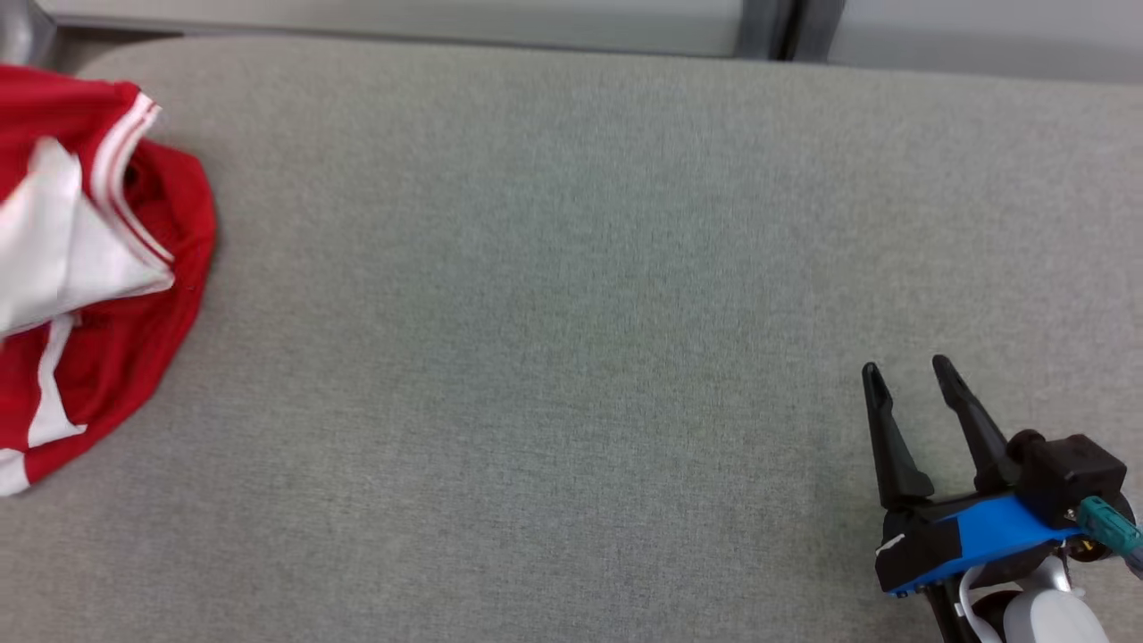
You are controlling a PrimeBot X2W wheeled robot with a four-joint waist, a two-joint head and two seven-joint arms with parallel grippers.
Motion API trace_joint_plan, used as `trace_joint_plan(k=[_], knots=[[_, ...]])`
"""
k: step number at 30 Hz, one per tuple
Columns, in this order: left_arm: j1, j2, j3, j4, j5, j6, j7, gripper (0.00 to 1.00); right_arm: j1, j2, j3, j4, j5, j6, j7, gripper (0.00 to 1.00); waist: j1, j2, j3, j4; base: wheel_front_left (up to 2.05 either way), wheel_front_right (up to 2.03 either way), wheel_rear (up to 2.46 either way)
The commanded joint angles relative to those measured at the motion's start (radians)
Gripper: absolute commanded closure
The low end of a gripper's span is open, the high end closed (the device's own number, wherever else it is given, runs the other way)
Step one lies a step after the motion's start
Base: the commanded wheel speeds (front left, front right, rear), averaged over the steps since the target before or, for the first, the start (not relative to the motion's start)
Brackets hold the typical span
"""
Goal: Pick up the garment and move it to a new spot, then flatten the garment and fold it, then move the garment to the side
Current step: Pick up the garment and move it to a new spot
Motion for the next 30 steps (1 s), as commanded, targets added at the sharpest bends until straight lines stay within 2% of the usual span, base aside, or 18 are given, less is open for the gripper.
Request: trace_joint_plan(k=[1, 7, 11, 17, 25, 30], knots=[[-0.057, 0.006, -0.031, -0.061, 0.025, -0.003, 0.027, 1.0, 0.006, -0.004, 0.003, 0.026, 0.018, 0.0, -0.021, 0.0, 0.0001, 0.0, -0.089, 0.005, 0.0, 0.0, 0.0], [-0.175, -0.029, -0.109, -0.204, 0.079, 0.016, 0.104, 1.0, 0.012, -0.003, 0.014, 0.081, 0.049, 0.0, -0.054, 0.0, 0.0001, 0.0, -0.166, -0.01, 0.0, 0.0, 0.0], [-0.254, -0.085, -0.163, -0.303, 0.098, 0.031, 0.159, 1.0, 0.019, -0.003, 0.016, 0.115, 0.066, 0.0, -0.074, 0.0, 0.0001, 0.0, -0.204, -0.036, 0.0, 0.0, 0.0], [-0.306, -0.194, -0.221, -0.394, 0.072, 0.031, 0.191, 1.0, 0.019, -0.004, 0.034, 0.148, 0.087, 0.0, -0.091, 0.0, 0.0001, 0.0, -0.217, -0.106, 0.0, 0.0, 0.0], [-0.221, -0.34, -0.324, -0.428, 0.043, 0.021, 0.175, 1.0, -0.01, -0.003, 0.04, 0.164, 0.104, 0.0, -0.11, 0.0, 0.0001, 0.0, -0.187, -0.231, 0.0, 0.0, 0.0], [-0.108, -0.392, -0.397, -0.366, 0.067, 0.016, 0.124, 1.0, -0.024, -0.003, 0.046, 0.173, 0.114, 0.0, -0.121, 0.0, 0.0001, 0.0, -0.167, -0.301, 0.0, 0.0, 0.0]])
